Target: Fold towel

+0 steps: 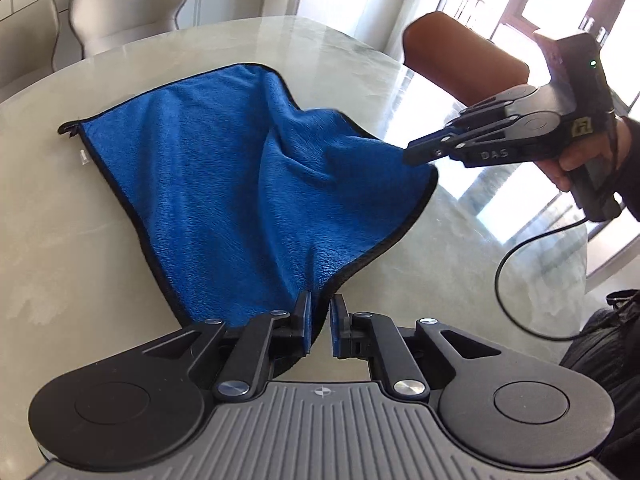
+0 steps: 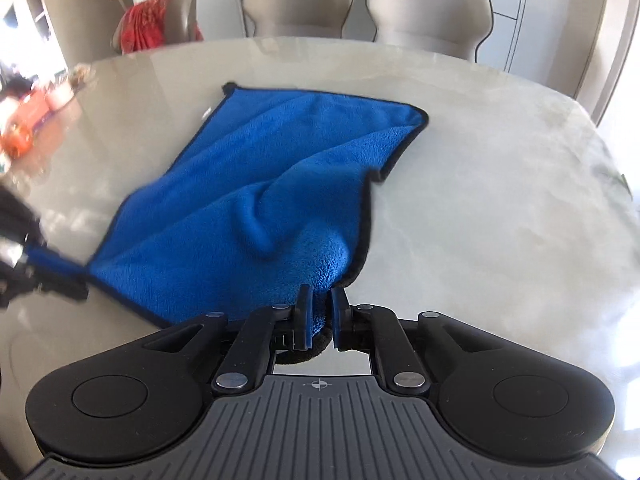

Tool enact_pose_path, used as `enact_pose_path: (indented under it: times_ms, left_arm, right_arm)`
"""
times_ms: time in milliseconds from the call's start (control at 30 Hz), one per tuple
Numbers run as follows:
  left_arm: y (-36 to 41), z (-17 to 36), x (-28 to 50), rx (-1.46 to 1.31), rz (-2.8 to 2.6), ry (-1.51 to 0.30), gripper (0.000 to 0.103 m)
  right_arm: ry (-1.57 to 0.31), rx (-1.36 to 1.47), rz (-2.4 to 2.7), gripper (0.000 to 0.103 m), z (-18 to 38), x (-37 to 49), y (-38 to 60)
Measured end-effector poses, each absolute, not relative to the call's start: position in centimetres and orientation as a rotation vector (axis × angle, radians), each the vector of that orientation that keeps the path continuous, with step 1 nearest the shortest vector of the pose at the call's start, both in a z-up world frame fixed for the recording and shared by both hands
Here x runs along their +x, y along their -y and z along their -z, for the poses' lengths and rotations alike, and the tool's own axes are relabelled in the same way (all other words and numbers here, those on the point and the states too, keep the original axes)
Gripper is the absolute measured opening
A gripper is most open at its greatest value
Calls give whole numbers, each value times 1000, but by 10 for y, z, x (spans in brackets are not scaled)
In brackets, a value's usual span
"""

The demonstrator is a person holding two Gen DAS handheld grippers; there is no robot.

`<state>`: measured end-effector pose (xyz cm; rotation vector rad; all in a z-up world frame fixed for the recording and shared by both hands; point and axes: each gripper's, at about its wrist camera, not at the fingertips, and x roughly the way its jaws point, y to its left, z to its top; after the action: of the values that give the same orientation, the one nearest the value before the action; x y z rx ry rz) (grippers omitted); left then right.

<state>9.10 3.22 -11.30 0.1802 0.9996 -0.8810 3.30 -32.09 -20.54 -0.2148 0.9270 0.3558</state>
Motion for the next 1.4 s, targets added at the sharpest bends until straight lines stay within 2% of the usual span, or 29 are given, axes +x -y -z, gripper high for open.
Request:
enact_pose_path:
  times_ms: [133, 200, 467, 533, 567, 600, 667, 800, 1067, 1167, 1400]
  left_arm:
    - [-27, 119, 86, 178, 912, -1021, 8]
    - [-23, 124, 83, 177, 933, -1036, 8]
    - [-24, 131, 87, 220, 925, -1045, 11]
    - [-32, 126, 108, 239, 854, -998, 16]
    - [-35, 125, 121, 239, 815, -980, 25]
    - [-39, 124, 134, 228, 773, -968, 39]
    - [-51, 121, 174, 173, 655, -949, 53]
    - [-66, 120, 246, 63, 447, -932, 69]
    - [-72, 153, 337, -6, 213, -1003, 69]
    - [-62, 165, 348, 5, 210, -1006, 69]
    - [-43, 179, 358, 67, 219, -951, 69]
  right_arm:
    - [-964, -252, -312, 9, 200, 13, 335]
    - [-987, -253, -298, 4, 203, 9, 340]
    - [-1065, -268, -244, 6, 222, 6, 357]
    - [-1033, -247, -262, 7, 215, 13, 354]
    - [-1024, -240, -273, 8, 213, 16, 353]
    - [-1016, -232, -292, 10, 212, 20, 350]
    - [-1007, -227, -326, 10, 211, 22, 342]
    - [-998, -233, -387, 10, 219, 24, 325]
    - [-1012, -189, -375, 14, 231, 27, 327]
    - [-1020, -182, -359, 22, 234, 28, 330]
    - [-1031, -170, -376, 24, 238, 32, 326]
